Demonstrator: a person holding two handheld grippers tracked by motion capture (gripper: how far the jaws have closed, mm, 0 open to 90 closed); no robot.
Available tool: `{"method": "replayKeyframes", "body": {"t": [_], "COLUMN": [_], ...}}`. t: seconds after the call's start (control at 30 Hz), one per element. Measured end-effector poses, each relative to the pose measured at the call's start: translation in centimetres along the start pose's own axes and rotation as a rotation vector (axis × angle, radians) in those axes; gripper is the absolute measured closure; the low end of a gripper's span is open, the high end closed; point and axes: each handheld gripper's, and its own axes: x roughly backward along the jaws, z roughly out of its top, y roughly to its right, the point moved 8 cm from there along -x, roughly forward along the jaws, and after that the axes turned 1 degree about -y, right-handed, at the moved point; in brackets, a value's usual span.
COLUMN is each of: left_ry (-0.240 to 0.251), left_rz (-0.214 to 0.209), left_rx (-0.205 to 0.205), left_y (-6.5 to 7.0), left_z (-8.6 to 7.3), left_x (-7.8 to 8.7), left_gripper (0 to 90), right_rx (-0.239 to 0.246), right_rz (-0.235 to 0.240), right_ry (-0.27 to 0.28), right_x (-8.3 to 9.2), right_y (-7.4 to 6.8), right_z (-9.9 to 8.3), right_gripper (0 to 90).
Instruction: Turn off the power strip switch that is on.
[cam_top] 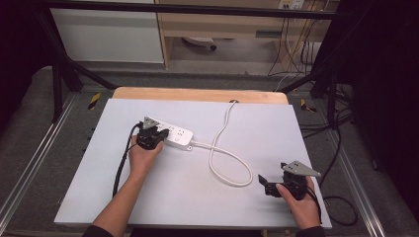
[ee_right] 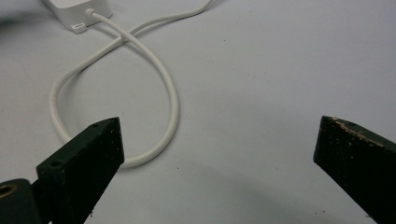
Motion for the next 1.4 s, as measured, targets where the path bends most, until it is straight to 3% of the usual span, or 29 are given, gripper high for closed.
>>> {"method": "replayKeyframes", "body": {"t": [0.6,1.17,1.4], "left_ry": [0.014,0.01,0.009], "left_rz": [-0.002,0.014,0.012], "left_rx": [0.026,0.011,0.024], "left_y": [-0.02,0.09,0.07], "left_z": [-0.08,-0.07,-0.08], "left_x": [0.0,-0.01,-0.01], "left_gripper": [90.0,90.0,90.0], "right_rx": [-0.006,-0.006,-0.006], "right_rz": [0.002,-0.003,-0.002], "right_ry": [0.001,0.004,0.004], "right_x": [0.04,0.15,0.15], "right_y": [-0.04,0.11,0.11], "right_z": [0.04,0.03,0.04], "right_gripper": [2.3,2.3,2.3]}}
